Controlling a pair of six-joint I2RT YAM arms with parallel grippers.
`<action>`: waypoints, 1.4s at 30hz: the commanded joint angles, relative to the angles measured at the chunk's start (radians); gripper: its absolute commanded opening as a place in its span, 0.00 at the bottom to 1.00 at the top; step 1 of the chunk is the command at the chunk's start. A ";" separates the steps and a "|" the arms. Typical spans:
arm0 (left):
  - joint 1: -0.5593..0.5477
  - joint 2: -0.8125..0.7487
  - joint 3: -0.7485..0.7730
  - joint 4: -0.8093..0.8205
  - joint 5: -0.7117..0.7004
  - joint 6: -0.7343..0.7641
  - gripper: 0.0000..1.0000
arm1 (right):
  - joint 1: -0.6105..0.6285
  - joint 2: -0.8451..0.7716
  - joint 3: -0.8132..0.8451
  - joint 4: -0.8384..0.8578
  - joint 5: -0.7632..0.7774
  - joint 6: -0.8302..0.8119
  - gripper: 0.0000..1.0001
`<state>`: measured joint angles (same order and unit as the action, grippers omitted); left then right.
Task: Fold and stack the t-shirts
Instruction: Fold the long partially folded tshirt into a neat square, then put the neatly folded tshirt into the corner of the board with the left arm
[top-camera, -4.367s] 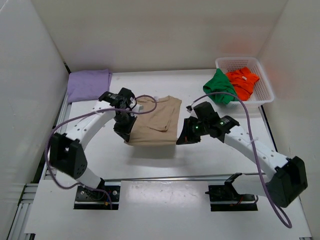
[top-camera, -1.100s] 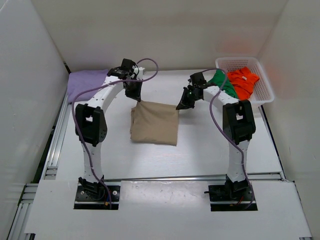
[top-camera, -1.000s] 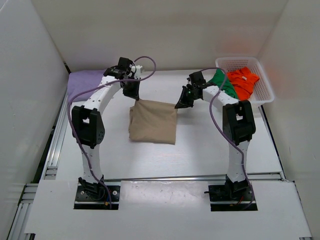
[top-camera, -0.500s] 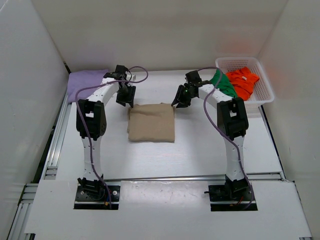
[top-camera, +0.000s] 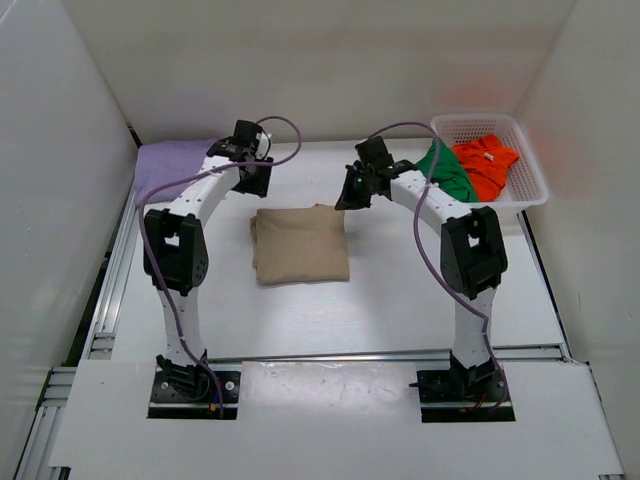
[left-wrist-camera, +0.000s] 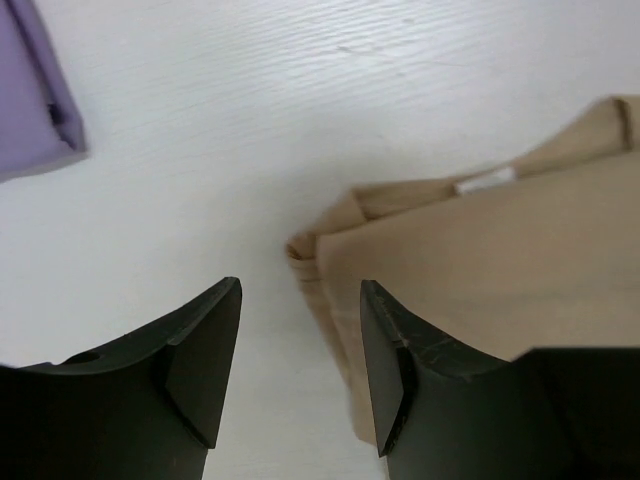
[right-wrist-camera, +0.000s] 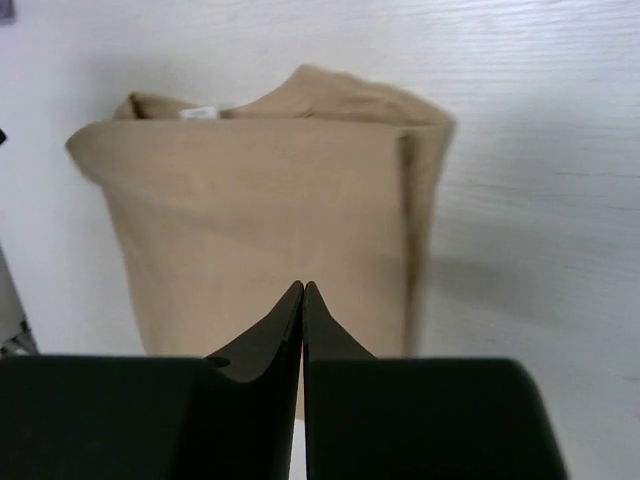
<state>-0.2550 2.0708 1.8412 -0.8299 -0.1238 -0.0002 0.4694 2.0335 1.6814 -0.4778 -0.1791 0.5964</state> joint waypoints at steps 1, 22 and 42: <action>-0.055 -0.101 -0.059 0.038 0.030 0.000 0.62 | 0.009 0.063 0.043 0.008 -0.066 0.038 0.01; 0.013 0.055 0.052 0.000 0.119 0.000 0.67 | 0.000 0.176 0.146 -0.050 -0.010 0.112 0.01; 0.091 -0.040 -0.338 -0.032 0.467 0.000 1.00 | 0.020 -0.006 -0.112 -0.094 -0.063 0.065 0.51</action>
<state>-0.1600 2.0312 1.4994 -0.8948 0.2600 -0.0006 0.4805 2.0159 1.5837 -0.5545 -0.2237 0.6628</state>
